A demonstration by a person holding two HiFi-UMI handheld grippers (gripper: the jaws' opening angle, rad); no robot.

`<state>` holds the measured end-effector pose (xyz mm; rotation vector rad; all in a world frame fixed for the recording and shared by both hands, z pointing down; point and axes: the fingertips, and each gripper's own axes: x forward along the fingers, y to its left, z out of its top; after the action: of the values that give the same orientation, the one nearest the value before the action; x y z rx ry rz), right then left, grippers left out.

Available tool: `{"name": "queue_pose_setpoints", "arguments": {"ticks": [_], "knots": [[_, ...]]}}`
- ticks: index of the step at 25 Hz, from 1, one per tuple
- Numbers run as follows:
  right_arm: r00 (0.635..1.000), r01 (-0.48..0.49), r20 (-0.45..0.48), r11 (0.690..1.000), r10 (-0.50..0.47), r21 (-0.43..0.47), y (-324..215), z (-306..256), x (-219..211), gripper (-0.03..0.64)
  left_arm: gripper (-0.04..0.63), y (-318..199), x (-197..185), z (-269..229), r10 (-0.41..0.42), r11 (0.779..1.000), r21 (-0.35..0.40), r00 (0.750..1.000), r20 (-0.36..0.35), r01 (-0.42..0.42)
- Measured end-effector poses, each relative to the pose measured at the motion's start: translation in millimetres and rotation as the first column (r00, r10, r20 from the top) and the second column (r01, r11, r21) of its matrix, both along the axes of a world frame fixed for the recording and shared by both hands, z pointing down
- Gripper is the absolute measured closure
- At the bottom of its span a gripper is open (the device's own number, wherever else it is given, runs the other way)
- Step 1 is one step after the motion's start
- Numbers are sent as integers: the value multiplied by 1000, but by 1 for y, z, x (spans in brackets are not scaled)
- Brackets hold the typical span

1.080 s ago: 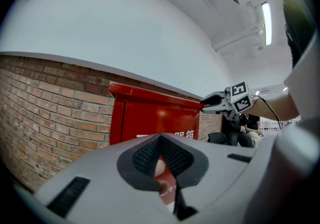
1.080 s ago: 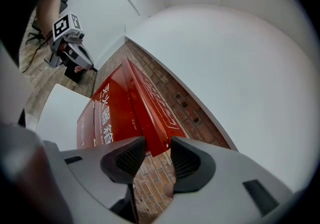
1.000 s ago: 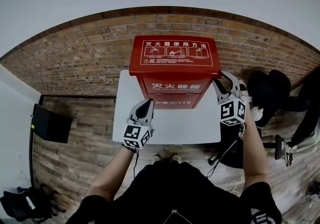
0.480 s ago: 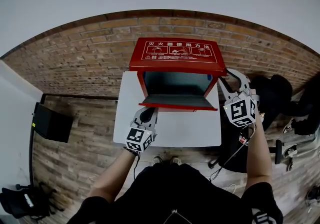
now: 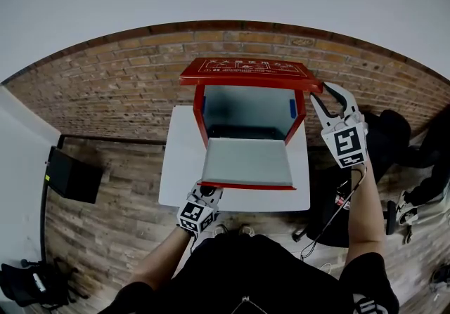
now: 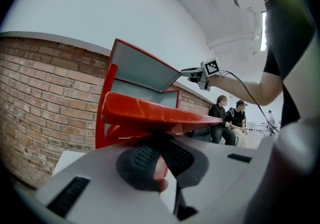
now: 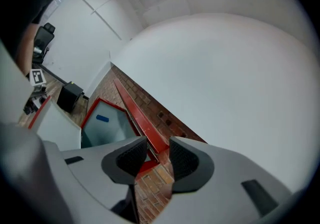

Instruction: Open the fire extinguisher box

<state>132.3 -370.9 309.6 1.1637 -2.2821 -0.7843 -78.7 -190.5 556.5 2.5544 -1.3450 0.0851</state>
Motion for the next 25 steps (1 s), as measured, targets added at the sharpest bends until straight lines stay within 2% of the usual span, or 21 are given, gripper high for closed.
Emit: {"name": "queue_pose_setpoints", "arguments": {"ticks": [7, 15, 20, 25], "knots": [[988, -9, 154, 999, 4, 31, -30, -38, 1, 468, 546, 13, -1, 42, 17, 1000, 22, 997, 73, -19], [954, -13, 299, 999, 0, 40, -75, -67, 3, 474, 546, 0, -16, 69, -28, 999, -35, 999, 43, 29], [919, -22, 394, 1000, 14, 16, -111, -81, 2, 477, 546, -3, -17, 91, -21, 995, -97, 996, 85, 30], [874, -56, 482, 998, 54, -11, -149, -87, 1, 479, 546, -5, -21, 103, -39, 995, -89, 995, 92, 47]]}}
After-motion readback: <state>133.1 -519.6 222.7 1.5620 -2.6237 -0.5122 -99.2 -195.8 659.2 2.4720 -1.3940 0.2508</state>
